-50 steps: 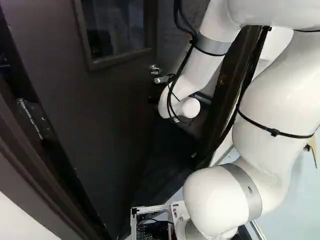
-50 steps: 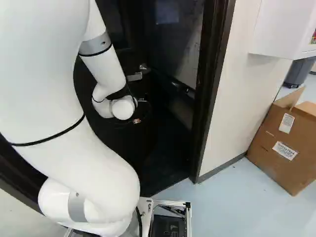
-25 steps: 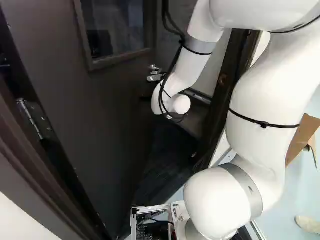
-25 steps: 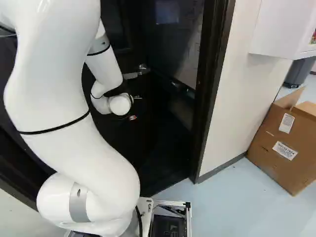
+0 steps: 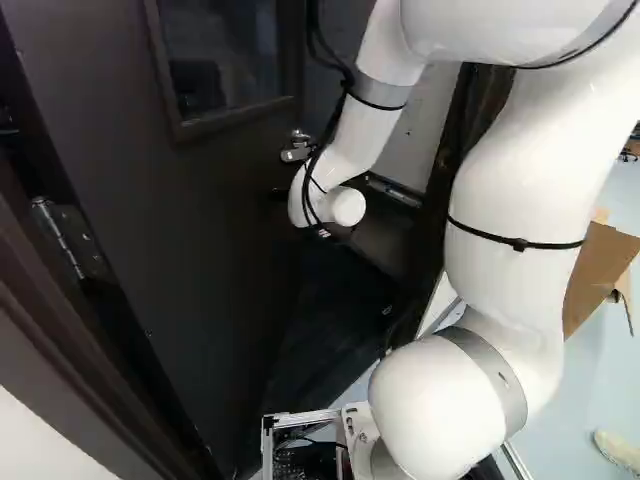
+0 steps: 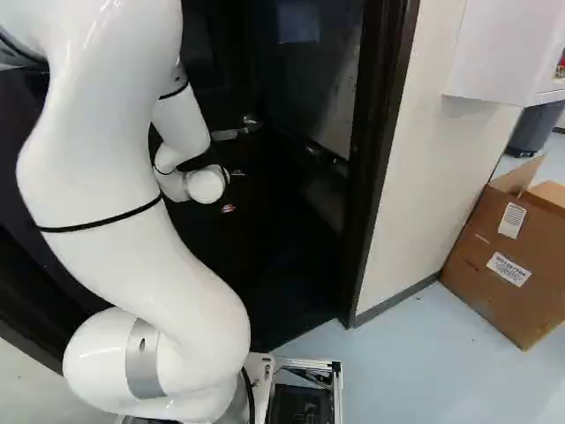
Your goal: Open the door and move inside
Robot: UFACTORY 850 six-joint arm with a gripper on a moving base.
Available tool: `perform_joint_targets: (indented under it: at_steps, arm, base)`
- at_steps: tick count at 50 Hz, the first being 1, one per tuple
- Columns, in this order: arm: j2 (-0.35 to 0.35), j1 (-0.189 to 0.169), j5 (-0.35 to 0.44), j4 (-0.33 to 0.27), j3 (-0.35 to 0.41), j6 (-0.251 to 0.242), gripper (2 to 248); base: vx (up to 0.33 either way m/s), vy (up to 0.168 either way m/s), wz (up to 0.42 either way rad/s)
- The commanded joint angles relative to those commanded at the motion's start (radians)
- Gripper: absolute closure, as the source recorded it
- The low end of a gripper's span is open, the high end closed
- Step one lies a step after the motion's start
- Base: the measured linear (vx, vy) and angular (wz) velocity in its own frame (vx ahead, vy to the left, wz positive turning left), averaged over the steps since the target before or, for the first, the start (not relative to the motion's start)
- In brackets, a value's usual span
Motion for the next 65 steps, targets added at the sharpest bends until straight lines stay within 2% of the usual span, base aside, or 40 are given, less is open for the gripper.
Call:
perform_joint_targets:
  at_steps: [65]
  arm:
    - [-0.105,0.185,0.000,0.100,-0.122,0.000,3]
  base:
    - [0.000,0.000,0.000]
